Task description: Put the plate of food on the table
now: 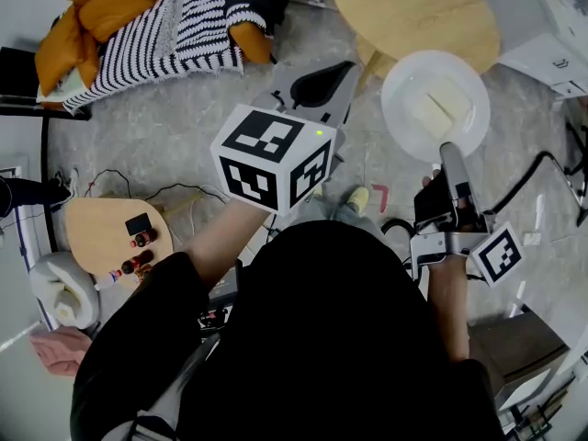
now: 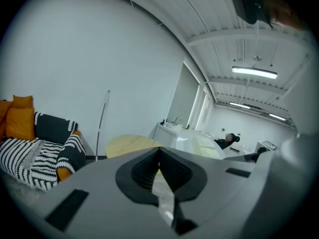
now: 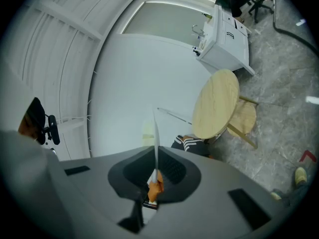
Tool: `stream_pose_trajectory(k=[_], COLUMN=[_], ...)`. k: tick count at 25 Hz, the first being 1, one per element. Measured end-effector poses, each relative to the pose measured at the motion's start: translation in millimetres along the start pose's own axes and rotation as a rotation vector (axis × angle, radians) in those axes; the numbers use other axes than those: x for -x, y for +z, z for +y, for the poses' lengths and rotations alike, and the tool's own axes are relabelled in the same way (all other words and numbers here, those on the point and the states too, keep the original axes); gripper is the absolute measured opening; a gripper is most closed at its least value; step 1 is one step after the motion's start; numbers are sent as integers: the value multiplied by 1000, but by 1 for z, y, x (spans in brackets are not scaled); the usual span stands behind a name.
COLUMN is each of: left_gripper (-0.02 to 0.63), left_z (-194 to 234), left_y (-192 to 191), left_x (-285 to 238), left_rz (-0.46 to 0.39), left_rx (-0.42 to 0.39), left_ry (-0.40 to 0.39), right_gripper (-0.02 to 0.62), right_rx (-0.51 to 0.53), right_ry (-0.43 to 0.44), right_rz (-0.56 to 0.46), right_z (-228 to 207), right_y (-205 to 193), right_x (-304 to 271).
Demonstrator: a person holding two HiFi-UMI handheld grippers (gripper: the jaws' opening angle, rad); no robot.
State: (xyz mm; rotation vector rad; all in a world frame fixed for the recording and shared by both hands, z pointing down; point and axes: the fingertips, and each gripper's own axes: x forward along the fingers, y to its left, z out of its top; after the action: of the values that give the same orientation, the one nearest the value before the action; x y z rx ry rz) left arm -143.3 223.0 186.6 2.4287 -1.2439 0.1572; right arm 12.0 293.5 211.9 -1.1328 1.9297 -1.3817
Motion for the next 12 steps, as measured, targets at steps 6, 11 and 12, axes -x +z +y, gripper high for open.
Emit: stream_pose_trajectory(k=[6,11,12], left_gripper=[8,8,8], left_z=[15,18,20], left_y=[-6,-5,-6], left_x=[7,14,15], left_rz=[0,-3,-3], left_rx=[8,11,12], left_ry=[-6,-7,-5], right_gripper=[18,18,18], right_rx=[-17,-15,-15], right_ry=[4,13,13], right_rz=[-5,-8,-7], right_z=[-3,2,2], right_y=[-14,-21,-22], right_x=[-10,-12,-13])
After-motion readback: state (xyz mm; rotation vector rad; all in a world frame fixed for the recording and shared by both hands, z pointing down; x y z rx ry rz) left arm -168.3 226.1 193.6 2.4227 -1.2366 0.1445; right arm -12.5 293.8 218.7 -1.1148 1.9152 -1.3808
